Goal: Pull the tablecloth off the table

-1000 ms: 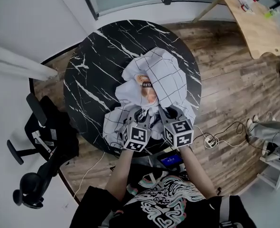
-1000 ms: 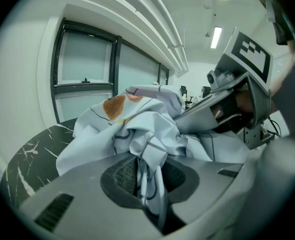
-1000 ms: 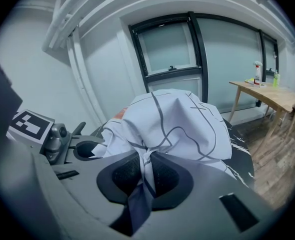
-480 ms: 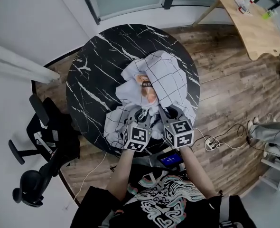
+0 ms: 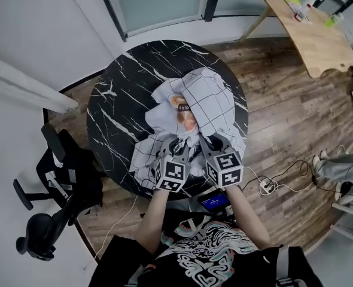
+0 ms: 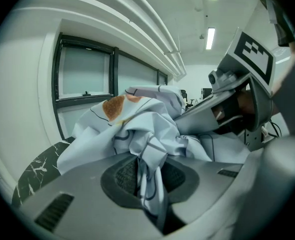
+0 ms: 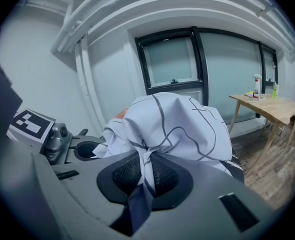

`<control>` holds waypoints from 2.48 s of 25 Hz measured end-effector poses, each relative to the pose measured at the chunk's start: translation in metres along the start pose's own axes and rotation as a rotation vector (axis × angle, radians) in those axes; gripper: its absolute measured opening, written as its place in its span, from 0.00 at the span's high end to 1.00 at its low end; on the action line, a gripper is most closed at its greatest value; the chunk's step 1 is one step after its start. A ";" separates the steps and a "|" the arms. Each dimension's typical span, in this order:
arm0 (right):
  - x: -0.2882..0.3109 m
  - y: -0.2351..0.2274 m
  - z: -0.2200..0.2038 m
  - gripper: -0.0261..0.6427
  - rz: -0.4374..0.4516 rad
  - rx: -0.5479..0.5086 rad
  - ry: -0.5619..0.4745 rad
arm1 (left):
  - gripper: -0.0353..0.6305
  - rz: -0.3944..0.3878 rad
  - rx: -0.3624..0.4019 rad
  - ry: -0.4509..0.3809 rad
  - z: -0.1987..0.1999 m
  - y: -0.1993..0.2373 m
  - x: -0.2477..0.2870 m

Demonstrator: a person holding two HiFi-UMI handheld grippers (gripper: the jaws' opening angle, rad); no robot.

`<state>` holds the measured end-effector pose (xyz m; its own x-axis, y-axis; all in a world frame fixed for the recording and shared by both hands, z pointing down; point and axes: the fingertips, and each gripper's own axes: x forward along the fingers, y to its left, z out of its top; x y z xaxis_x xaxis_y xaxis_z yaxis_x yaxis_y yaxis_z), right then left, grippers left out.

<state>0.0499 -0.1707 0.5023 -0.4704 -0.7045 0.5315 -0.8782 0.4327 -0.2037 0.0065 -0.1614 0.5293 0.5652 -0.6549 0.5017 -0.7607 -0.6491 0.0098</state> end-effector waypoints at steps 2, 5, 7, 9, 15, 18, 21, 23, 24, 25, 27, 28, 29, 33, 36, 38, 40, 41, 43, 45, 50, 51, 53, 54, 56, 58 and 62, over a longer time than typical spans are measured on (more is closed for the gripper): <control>-0.003 0.001 0.004 0.89 0.000 -0.005 -0.012 | 0.84 0.005 0.007 -0.007 0.005 0.000 -0.002; -0.006 0.002 0.011 0.89 0.001 -0.006 -0.025 | 0.84 0.010 0.017 -0.012 0.011 0.000 -0.005; -0.007 0.003 0.015 0.89 0.001 -0.006 -0.032 | 0.84 0.013 0.023 -0.017 0.015 0.002 -0.007; -0.008 0.004 0.019 0.89 0.002 -0.009 -0.040 | 0.84 0.018 0.028 -0.022 0.019 0.004 -0.009; -0.014 0.008 0.031 0.89 0.008 -0.021 -0.069 | 0.84 0.036 0.046 -0.041 0.031 0.006 -0.015; -0.017 0.011 0.035 0.89 0.010 -0.020 -0.081 | 0.84 0.042 0.048 -0.045 0.036 0.006 -0.020; -0.020 0.014 0.043 0.89 0.016 -0.022 -0.104 | 0.84 0.057 0.062 -0.054 0.043 0.008 -0.024; -0.023 0.016 0.046 0.89 0.020 -0.025 -0.115 | 0.84 0.065 0.068 -0.060 0.047 0.008 -0.028; -0.025 0.017 0.047 0.89 0.022 -0.026 -0.118 | 0.84 0.068 0.070 -0.061 0.047 0.008 -0.030; -0.025 0.019 0.048 0.89 0.024 -0.028 -0.124 | 0.84 0.071 0.073 -0.063 0.048 0.008 -0.031; -0.026 0.021 0.055 0.89 0.030 -0.033 -0.141 | 0.84 0.082 0.083 -0.070 0.054 0.012 -0.034; -0.027 0.022 0.057 0.89 0.034 -0.036 -0.149 | 0.84 0.090 0.087 -0.075 0.056 0.013 -0.036; -0.029 0.024 0.059 0.89 0.038 -0.037 -0.155 | 0.84 0.098 0.089 -0.077 0.058 0.013 -0.039; -0.036 0.028 0.066 0.89 0.057 -0.050 -0.173 | 0.84 0.122 0.093 -0.087 0.065 0.011 -0.047; -0.038 0.031 0.075 0.89 0.068 -0.058 -0.190 | 0.84 0.140 0.102 -0.096 0.073 0.015 -0.051; -0.039 0.033 0.077 0.89 0.073 -0.061 -0.197 | 0.84 0.150 0.106 -0.099 0.075 0.015 -0.054; -0.041 0.035 0.077 0.89 0.081 -0.065 -0.200 | 0.84 0.159 0.107 -0.100 0.075 0.015 -0.057; -0.042 0.036 0.078 0.89 0.084 -0.067 -0.202 | 0.84 0.164 0.106 -0.101 0.076 0.015 -0.058; -0.044 0.037 0.081 0.89 0.093 -0.070 -0.208 | 0.84 0.172 0.108 -0.105 0.079 0.015 -0.061; -0.047 0.038 0.085 0.89 0.103 -0.075 -0.219 | 0.84 0.179 0.111 -0.112 0.084 0.015 -0.063; -0.052 0.038 0.095 0.89 0.106 -0.082 -0.246 | 0.84 0.188 0.119 -0.126 0.094 0.015 -0.066; -0.053 0.038 0.097 0.89 0.108 -0.083 -0.252 | 0.84 0.190 0.122 -0.130 0.097 0.015 -0.066; -0.055 0.038 0.103 0.89 0.112 -0.088 -0.264 | 0.84 0.198 0.126 -0.139 0.103 0.016 -0.068; -0.056 0.038 0.106 0.89 0.114 -0.091 -0.270 | 0.84 0.202 0.127 -0.143 0.106 0.017 -0.069; -0.058 0.039 0.111 0.89 0.119 -0.094 -0.281 | 0.84 0.211 0.130 -0.148 0.112 0.018 -0.071; -0.059 0.040 0.117 0.89 0.125 -0.094 -0.295 | 0.84 0.219 0.135 -0.155 0.117 0.020 -0.073; -0.061 0.046 0.128 0.89 0.145 -0.096 -0.321 | 0.84 0.237 0.138 -0.173 0.125 0.025 -0.080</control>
<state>0.0273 -0.1793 0.3554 -0.6057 -0.7661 0.2149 -0.7957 0.5809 -0.1716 -0.0184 -0.1736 0.3811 0.4326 -0.8424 0.3213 -0.8338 -0.5094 -0.2128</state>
